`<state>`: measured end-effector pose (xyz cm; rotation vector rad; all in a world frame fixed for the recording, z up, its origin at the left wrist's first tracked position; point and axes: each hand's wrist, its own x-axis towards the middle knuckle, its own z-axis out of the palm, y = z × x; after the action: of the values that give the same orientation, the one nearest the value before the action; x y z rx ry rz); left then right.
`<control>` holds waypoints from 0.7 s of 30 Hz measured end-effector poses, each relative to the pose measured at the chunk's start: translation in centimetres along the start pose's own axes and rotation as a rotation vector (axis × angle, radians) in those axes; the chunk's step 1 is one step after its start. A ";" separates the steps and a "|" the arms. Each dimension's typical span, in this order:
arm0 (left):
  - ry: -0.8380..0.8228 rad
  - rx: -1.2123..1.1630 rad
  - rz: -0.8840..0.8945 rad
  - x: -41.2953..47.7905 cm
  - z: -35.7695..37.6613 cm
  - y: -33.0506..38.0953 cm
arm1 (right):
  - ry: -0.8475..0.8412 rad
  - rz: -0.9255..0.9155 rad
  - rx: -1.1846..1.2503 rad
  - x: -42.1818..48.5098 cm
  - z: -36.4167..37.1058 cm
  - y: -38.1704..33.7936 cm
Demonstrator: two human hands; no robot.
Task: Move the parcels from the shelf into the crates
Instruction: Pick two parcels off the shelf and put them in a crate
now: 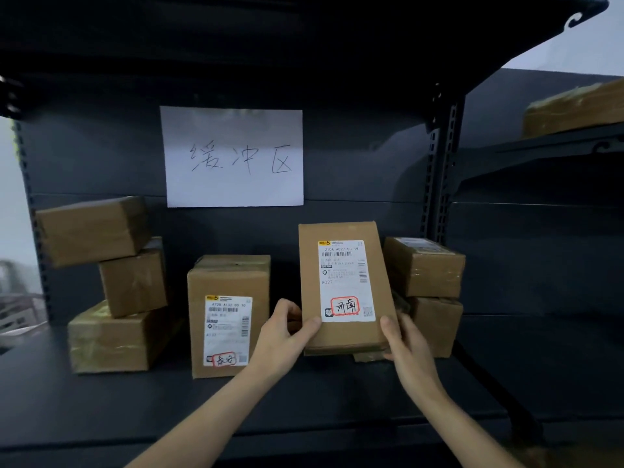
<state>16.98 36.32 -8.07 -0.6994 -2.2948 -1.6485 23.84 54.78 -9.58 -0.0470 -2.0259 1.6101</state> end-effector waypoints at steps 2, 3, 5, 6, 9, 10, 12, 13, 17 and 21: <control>0.007 -0.004 0.007 0.0 -0.5 0.1 | 0.006 -0.010 0.014 0.1 0.5 0.1; 0.009 -0.016 0.007 0.0 -0.7 0.2 | 0.011 -0.014 0.016 0.2 0.7 0.1; 0.015 -0.030 0.007 0.0 -1.1 0.3 | 0.017 -0.023 0.017 0.2 1.0 0.3; 0.023 -0.029 0.009 -0.1 -1.3 0.4 | 0.017 -0.025 0.021 0.2 1.2 0.3; 0.067 -0.017 0.010 -0.8 -1.8 0.7 | 0.025 -0.042 0.036 0.1 1.7 0.5; 0.083 -0.014 0.008 -1.1 -2.0 0.7 | 0.028 -0.045 0.037 0.1 1.9 0.6; 0.094 0.002 -0.010 -1.5 -2.3 0.5 | 0.019 -0.035 0.041 -0.2 2.3 0.8; 0.090 0.015 -0.026 -1.7 -2.3 0.4 | 0.008 -0.022 0.047 -0.4 2.5 0.9; 0.087 0.069 -0.091 -2.2 -2.2 -0.2 | -0.022 0.039 0.040 -1.1 2.8 1.1; 0.080 0.120 -0.186 -2.3 -1.8 -1.1 | -0.077 0.123 0.002 -1.0 3.0 2.1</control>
<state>18.22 33.79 -9.43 -0.3975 -2.4396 -1.5663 22.74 52.34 -12.23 -0.1131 -2.1166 1.7128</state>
